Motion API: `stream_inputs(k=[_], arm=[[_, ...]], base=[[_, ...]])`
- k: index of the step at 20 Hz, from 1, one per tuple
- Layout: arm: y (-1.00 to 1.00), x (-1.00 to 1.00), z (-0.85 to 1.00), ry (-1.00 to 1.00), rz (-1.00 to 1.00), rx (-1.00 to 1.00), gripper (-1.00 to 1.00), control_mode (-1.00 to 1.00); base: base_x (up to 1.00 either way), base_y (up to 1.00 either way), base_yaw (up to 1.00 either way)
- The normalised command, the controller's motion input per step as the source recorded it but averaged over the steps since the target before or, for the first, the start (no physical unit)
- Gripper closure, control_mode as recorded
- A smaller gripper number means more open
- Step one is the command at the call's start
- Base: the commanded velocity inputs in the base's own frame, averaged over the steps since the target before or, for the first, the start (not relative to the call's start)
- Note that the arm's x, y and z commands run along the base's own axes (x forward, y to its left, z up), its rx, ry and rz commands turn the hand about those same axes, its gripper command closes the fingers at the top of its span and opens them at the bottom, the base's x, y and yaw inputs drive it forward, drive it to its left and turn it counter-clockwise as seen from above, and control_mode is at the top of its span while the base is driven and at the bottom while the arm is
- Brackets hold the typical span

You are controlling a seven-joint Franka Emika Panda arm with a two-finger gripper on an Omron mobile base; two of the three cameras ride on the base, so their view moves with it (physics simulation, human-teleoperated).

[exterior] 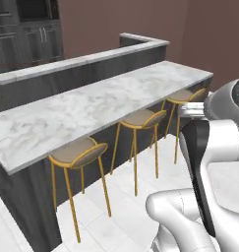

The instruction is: Get the candle and the liquor from the cabinet and move them to the dining counter.

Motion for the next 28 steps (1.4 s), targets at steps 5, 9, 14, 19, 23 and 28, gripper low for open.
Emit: stream_inputs(k=[5, 9, 14, 19, 23, 28], arm=[[0.00, 0.00, 0.00, 0.00, 0.00, 0.00, 1.00, 1.00], [0.00, 0.00, 0.00, 0.00, 0.00, 0.00, 1.00, 1.00], [0.00, 0.00, 0.00, 0.00, 0.00, 0.00, 1.00, 1.00], [0.00, 0.00, 0.00, 0.00, 0.00, 0.00, 1.00, 1.00], [0.00, 0.00, 0.00, 0.00, 0.00, 0.00, 1.00, 1.00], [0.00, 0.00, 0.00, 0.00, 0.00, 0.00, 1.00, 1.00]], base=[[0.35, -0.89, 0.54], [0.31, -0.84, 0.52], [0.35, -0.67, 0.49], [0.44, -0.38, 0.35], [0.49, -0.40, 0.28], [0.63, -0.40, 0.15]])
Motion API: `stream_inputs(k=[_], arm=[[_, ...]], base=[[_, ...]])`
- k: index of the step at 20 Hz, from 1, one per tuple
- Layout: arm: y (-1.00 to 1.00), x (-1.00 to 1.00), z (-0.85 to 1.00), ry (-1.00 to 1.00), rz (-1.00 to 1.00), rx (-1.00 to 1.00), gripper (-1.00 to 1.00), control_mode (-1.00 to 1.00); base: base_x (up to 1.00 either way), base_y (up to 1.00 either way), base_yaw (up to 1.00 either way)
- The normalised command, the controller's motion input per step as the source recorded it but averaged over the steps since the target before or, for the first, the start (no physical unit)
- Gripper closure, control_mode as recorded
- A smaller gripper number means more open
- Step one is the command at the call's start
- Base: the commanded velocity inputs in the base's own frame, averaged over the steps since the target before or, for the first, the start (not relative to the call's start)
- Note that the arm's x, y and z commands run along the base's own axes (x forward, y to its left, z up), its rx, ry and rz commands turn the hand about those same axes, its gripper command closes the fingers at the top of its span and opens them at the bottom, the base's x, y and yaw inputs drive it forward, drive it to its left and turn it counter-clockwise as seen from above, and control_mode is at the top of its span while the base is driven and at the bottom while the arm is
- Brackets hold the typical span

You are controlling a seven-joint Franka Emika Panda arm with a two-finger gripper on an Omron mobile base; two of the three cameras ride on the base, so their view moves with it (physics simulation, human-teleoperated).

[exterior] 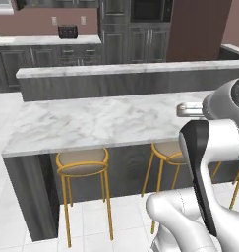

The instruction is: Get the candle and the liquor from the cabinet and move them to the dining counter.

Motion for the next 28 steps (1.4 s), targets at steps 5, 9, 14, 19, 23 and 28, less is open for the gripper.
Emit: stream_inputs(k=[5, 9, 14, 19, 23, 28], arm=[[0.00, 0.00, 0.00, 0.00, 0.00, 0.00, 1.00, 1.00], [0.00, 0.00, 0.00, 0.00, 0.00, 0.00, 1.00, 1.00], [0.00, 0.00, 0.00, 0.00, 0.00, 0.00, 1.00, 1.00], [0.00, 0.00, 0.00, 0.00, 0.00, 0.00, 1.00, 1.00], [0.00, 0.00, 0.00, 0.00, 0.00, 0.00, 1.00, 1.00], [0.00, 0.00, 0.00, 0.00, 0.00, 0.00, 1.00, 1.00]], base=[[0.58, -0.41, 0.08], [0.19, -0.46, 0.01], [0.28, -0.41, -0.05], [0.36, -0.35, -0.20], [0.53, -0.33, -0.25], [0.56, -0.35, -0.17]])
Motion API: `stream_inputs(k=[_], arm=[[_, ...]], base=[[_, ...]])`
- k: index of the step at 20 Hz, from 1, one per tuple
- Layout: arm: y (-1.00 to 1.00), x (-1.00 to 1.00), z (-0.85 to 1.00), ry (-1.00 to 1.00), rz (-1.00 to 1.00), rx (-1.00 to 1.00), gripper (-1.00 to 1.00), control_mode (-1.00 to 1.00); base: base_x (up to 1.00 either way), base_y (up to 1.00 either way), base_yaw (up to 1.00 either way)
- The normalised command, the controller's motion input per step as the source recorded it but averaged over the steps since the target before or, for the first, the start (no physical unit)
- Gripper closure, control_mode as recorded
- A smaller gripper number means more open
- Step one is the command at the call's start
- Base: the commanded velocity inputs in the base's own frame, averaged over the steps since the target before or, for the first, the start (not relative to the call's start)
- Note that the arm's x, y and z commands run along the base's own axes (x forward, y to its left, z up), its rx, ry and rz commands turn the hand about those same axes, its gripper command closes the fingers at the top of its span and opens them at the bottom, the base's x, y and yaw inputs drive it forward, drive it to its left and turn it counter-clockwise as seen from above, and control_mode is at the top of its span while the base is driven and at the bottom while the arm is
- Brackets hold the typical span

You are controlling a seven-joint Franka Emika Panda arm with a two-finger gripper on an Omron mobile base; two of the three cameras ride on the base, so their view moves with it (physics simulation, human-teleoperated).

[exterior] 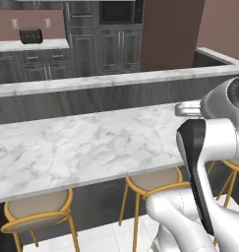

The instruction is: Get the candle and the liquor from the cabinet and move them to the dining counter.

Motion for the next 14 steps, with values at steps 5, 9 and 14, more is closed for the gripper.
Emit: stream_inputs(k=[5, 9, 14], arm=[[0.00, 0.00, 0.00, 0.00, 0.00, 0.00, 1.00, 1.00], [0.00, 0.00, 0.00, 0.00, 0.00, 0.00, 1.00, 1.00], [-0.12, 0.08, -0.01, 0.00, 0.03, 0.00, 1.00, -1.00]], base=[[0.52, -0.42, 0.00], [0.30, -0.34, 0.03], [0.20, -0.35, 0.04]])
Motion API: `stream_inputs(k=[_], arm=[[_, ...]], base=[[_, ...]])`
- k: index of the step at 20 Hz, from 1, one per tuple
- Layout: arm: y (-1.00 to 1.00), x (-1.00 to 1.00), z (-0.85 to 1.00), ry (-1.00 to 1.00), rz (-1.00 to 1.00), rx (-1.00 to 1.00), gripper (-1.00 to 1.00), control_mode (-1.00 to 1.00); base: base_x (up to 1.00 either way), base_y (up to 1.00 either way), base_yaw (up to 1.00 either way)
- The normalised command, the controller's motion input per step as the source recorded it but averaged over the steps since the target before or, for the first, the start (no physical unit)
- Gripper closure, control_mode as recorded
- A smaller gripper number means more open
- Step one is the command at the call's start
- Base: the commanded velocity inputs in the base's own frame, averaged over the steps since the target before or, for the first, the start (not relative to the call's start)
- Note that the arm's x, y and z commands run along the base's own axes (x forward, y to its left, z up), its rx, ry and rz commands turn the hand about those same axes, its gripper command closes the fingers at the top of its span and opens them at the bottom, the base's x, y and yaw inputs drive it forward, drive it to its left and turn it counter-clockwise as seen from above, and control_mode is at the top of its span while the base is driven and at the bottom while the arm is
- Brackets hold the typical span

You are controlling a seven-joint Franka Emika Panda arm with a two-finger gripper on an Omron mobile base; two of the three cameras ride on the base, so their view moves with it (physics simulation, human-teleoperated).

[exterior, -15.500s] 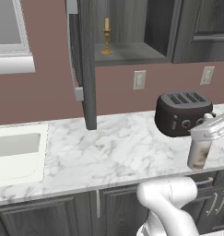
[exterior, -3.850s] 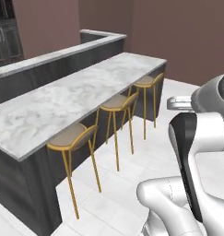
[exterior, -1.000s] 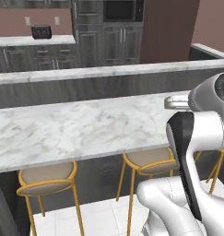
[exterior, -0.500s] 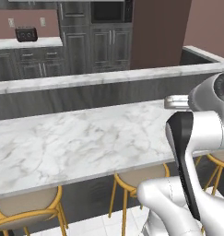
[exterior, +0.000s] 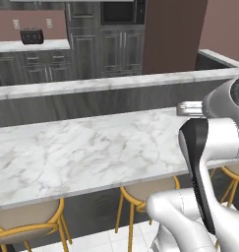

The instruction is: Get the candle and the liquor from the cabinet and move them to the dining counter.

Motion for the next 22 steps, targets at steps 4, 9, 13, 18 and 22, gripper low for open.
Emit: stream_inputs(k=[4, 9, 13, 18, 22], arm=[[-0.81, 0.52, -0.22, 0.00, 0.30, 0.06, 1.00, -1.00], [-0.92, 0.67, -0.34, 0.00, 0.40, 0.09, 1.00, -1.00], [-0.83, 0.75, -0.32, 0.00, 0.39, 0.07, 1.00, -1.00], [-0.45, 0.95, -0.21, 0.07, 0.29, 0.00, 1.00, -1.00], [-0.23, 1.00, -0.09, 0.14, 0.11, 0.00, 1.00, -1.00]], base=[[0.00, 0.00, 0.00], [0.00, 0.00, 0.00], [0.00, 0.00, 0.00], [0.00, 0.00, 0.00], [0.00, 0.00, 0.00]])
